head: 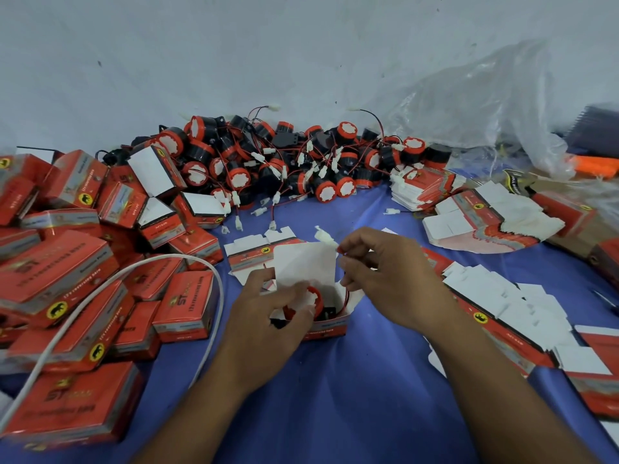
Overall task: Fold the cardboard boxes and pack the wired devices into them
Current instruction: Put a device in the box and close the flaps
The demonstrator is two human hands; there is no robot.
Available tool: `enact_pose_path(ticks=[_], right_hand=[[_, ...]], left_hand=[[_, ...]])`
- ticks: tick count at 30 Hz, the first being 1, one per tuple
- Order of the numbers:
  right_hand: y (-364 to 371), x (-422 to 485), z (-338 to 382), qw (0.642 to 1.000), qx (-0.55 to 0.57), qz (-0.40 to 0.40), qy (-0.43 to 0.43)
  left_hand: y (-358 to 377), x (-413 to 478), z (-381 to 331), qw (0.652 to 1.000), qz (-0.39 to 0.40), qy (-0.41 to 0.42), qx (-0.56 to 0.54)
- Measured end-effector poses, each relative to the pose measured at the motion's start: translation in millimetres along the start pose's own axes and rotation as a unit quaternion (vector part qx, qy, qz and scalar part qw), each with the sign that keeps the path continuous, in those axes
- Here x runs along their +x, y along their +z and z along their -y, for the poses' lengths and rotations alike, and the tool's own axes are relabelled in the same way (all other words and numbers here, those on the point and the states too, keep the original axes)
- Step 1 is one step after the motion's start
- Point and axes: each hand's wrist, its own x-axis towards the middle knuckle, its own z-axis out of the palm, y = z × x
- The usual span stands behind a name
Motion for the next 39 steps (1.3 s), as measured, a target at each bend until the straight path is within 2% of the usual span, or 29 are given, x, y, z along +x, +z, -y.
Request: enact_pose_path(ticks=[5, 12, 16, 23, 29, 34, 39], right_hand=[[8, -2, 0, 0.999, -0.039, 0.018, -0.027], [16, 0, -1, 0.985, -0.147, -0.001, -0.091], [21, 1, 0, 0.966, -0.243, 0.0, -0.087], [35, -3, 6, 0.941, -0.337, 0.03, -0.026], [43, -5, 17, 0.904, -0.424, 0.003, -0.058], [47, -4, 24, 0.887, -0.448, 0.098, -0.059], [44, -9, 23, 0.868, -0.465, 0.129, -0.115]], left_hand=[[-3, 2, -1, 0.999, 0.007, -0.026, 0.033], [-2, 0, -1, 0.999, -0.022, -0.014, 0.033], [-1, 0, 0, 0.999, -0.027, -0.018, 0.035], [0, -1, -2, 0.998, -0.036, -0.003, 0.043], [1, -1, -4, 0.997, -0.035, 0.008, 0.062], [1, -1, -4, 0.997, -0.034, 0.003, 0.062], [0, -1, -2, 0.997, -0.034, 0.01, 0.065]])
